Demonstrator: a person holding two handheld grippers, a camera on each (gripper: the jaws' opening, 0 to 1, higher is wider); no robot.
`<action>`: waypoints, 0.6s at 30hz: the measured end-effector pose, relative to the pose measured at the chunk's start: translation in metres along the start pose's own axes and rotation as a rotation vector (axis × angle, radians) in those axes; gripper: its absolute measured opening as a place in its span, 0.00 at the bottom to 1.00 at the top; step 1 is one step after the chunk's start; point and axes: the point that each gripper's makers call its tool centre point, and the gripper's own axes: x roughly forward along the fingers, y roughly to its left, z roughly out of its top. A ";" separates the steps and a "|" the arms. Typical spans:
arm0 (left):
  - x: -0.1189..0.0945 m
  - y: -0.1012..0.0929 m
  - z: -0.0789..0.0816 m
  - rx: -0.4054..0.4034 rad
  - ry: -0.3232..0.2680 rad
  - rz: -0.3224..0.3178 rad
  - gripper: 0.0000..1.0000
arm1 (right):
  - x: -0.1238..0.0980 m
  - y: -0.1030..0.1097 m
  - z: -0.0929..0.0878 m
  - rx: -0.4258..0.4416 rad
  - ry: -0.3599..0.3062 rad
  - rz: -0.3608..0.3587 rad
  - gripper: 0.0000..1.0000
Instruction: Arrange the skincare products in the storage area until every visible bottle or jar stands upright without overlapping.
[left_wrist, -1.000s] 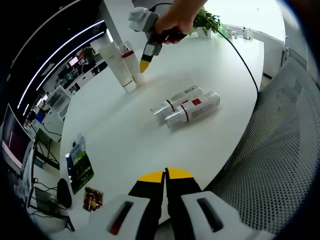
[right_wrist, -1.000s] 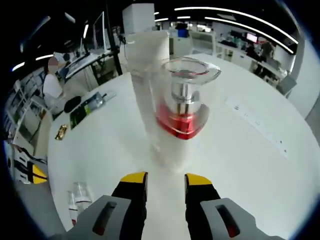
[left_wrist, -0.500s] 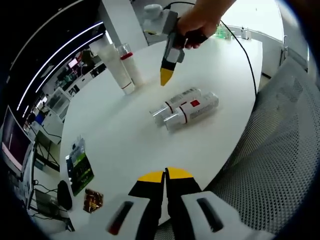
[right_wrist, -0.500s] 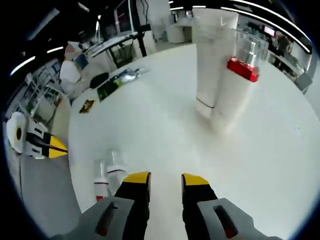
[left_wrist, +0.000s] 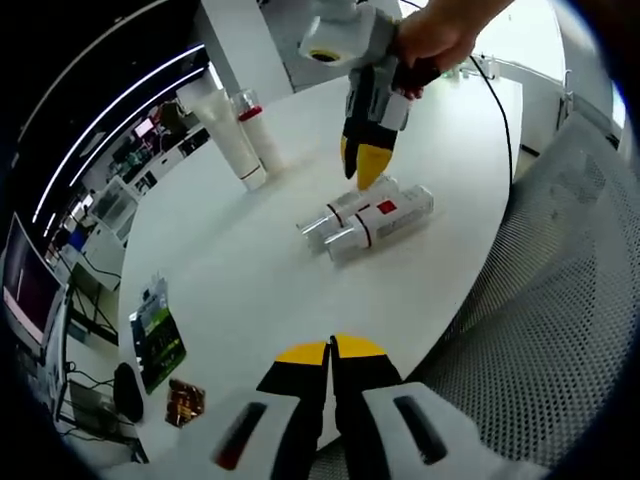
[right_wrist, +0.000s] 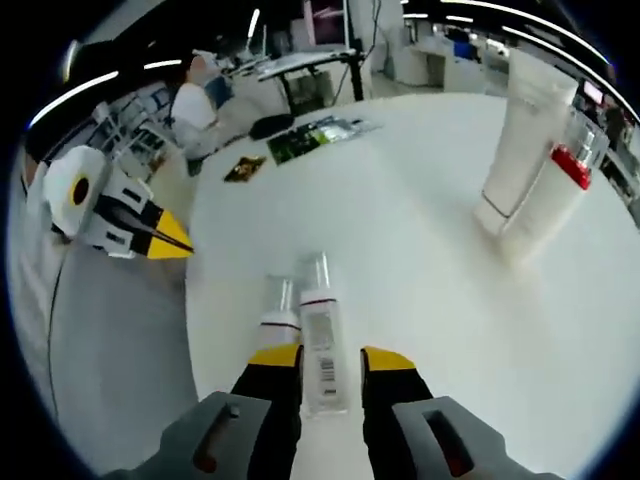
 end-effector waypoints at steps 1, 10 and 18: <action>0.000 0.000 0.000 0.002 0.002 -0.002 0.02 | 0.001 0.000 -0.003 -0.019 0.017 -0.003 0.16; 0.001 -0.005 -0.003 0.020 0.016 -0.021 0.02 | 0.016 0.007 -0.013 -0.148 0.117 -0.022 0.15; 0.002 -0.007 -0.004 0.032 0.021 -0.033 0.02 | 0.025 0.002 -0.016 -0.117 0.131 -0.048 0.16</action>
